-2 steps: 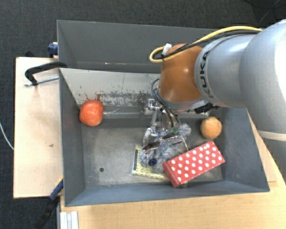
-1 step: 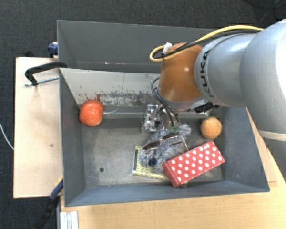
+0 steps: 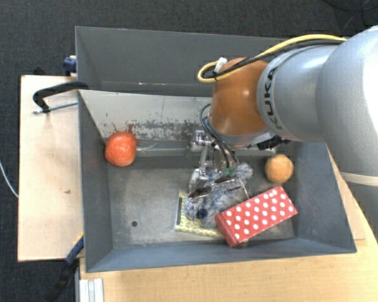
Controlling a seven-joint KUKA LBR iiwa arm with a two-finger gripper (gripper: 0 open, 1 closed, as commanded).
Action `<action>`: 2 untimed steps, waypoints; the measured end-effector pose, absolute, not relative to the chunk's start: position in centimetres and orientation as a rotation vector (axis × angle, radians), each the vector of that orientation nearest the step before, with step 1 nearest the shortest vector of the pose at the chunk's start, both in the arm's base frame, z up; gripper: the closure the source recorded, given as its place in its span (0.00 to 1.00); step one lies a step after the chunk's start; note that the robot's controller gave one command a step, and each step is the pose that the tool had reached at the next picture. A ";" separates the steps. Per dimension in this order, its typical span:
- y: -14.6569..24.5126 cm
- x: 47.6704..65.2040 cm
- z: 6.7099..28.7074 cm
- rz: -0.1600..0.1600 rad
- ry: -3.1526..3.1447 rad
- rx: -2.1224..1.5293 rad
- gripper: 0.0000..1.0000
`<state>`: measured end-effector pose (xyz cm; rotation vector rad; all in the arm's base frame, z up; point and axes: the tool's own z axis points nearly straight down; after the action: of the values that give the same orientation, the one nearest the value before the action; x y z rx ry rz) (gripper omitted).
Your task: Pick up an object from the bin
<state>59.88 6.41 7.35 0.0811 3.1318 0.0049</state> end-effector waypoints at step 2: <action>6.4 59.9 7.3 0.005 3.132 0.081 0.00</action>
Offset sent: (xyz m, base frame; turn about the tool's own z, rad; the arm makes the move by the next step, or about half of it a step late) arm 0.0000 0.0000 0.0000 0.0000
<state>59.86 6.40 7.33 0.0811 3.1322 0.0046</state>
